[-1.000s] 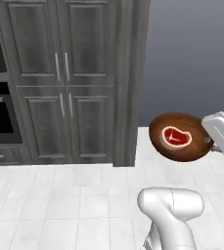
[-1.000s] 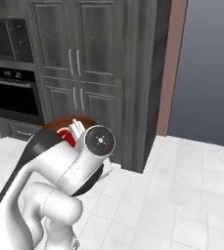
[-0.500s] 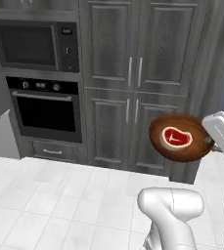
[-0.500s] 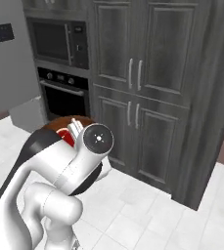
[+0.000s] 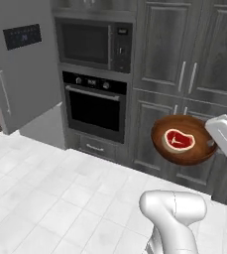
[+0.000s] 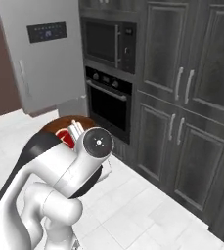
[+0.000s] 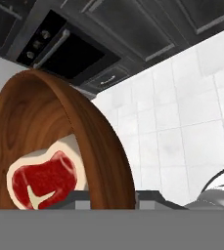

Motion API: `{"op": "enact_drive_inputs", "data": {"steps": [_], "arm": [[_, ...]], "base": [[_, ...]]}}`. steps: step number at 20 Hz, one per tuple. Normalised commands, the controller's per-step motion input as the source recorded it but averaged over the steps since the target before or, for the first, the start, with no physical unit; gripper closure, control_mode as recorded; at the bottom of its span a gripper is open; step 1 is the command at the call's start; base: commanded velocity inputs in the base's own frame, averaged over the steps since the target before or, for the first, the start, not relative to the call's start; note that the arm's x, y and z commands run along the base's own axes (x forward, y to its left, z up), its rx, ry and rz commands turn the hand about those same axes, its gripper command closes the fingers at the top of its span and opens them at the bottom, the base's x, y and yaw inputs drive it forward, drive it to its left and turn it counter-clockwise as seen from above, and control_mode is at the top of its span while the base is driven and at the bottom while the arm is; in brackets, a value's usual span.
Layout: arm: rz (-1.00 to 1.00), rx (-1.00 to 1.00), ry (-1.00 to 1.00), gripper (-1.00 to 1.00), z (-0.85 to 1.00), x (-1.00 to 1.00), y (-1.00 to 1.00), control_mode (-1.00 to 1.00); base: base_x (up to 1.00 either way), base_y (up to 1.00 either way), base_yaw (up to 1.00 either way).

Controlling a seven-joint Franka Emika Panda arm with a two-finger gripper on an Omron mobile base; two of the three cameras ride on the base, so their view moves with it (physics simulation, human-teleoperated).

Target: Place one of the steaks on the plate and the other in the bowl. Then place the bowl in the fridge.

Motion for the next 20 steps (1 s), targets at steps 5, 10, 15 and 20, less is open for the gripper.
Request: {"op": "enact_drive_inputs", "data": {"steps": [5,10,15,20], "arm": [[0.0,0.0,0.0,1.0,0.0,0.0,0.0,1.0],[0.0,0.0,0.0,1.0,0.0,0.0,0.0,1.0],[0.0,0.0,0.0,1.0,0.0,0.0,0.0,1.0],[0.0,0.0,0.0,1.0,0.0,0.0,0.0,1.0]], "base": [[0.66,0.98,0.48],[0.67,0.99,0.48],[0.68,0.99,0.47],[0.67,0.99,0.47]]}}
